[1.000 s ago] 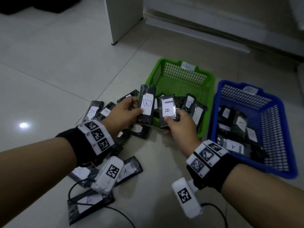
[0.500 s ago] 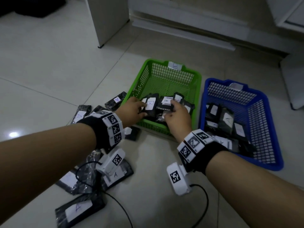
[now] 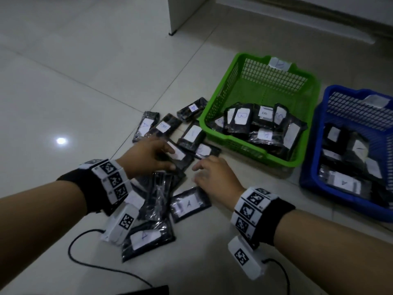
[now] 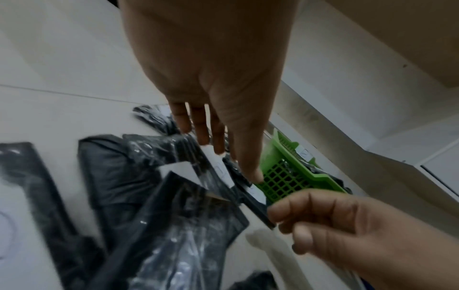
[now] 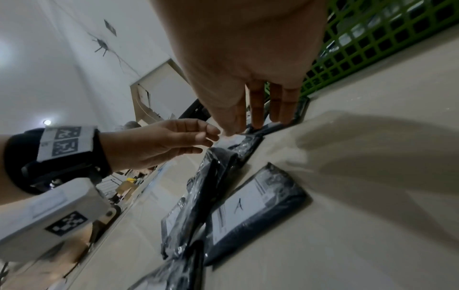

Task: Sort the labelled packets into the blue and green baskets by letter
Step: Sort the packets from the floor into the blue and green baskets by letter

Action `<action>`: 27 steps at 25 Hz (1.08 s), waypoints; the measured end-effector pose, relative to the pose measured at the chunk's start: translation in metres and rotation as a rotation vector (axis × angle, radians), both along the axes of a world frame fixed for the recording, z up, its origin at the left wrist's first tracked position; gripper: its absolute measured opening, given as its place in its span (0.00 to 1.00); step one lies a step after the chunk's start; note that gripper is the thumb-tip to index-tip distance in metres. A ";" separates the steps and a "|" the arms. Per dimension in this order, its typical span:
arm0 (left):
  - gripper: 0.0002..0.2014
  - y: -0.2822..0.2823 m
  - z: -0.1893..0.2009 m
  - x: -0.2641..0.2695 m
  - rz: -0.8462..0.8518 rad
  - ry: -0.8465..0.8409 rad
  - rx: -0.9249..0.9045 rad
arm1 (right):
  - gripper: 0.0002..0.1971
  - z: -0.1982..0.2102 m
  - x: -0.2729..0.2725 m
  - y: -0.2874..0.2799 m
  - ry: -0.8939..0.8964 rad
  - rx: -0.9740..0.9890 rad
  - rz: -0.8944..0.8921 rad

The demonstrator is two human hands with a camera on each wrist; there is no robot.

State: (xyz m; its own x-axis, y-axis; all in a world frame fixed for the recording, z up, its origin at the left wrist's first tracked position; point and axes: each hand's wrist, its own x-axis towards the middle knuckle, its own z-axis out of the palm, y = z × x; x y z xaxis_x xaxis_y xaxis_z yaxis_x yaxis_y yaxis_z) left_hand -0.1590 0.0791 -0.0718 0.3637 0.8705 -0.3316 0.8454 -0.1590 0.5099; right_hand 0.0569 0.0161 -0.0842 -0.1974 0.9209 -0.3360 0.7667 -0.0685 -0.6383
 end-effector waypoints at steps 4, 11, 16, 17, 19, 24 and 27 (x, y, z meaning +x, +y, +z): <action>0.29 -0.007 -0.014 -0.022 -0.266 0.159 0.028 | 0.30 -0.014 -0.008 -0.015 -0.231 -0.071 0.289; 0.25 0.000 -0.012 -0.014 -0.321 0.185 -0.040 | 0.21 -0.016 -0.001 -0.004 -0.212 -0.198 0.219; 0.19 -0.012 -0.017 -0.010 -0.338 0.282 -0.062 | 0.18 -0.014 0.009 0.004 -0.020 -0.260 -0.037; 0.17 -0.015 -0.018 -0.008 -0.327 0.272 -0.060 | 0.16 -0.014 0.009 0.006 0.031 -0.262 -0.085; 0.21 -0.022 -0.018 -0.005 -0.321 0.228 -0.080 | 0.17 -0.016 0.010 0.009 0.118 -0.259 -0.162; 0.30 -0.036 -0.018 0.006 -0.410 0.340 -0.057 | 0.21 -0.013 0.013 0.008 0.247 -0.267 -0.284; 0.26 -0.031 -0.012 0.009 -0.294 0.195 -0.154 | 0.20 -0.009 0.012 0.007 0.379 -0.296 -0.377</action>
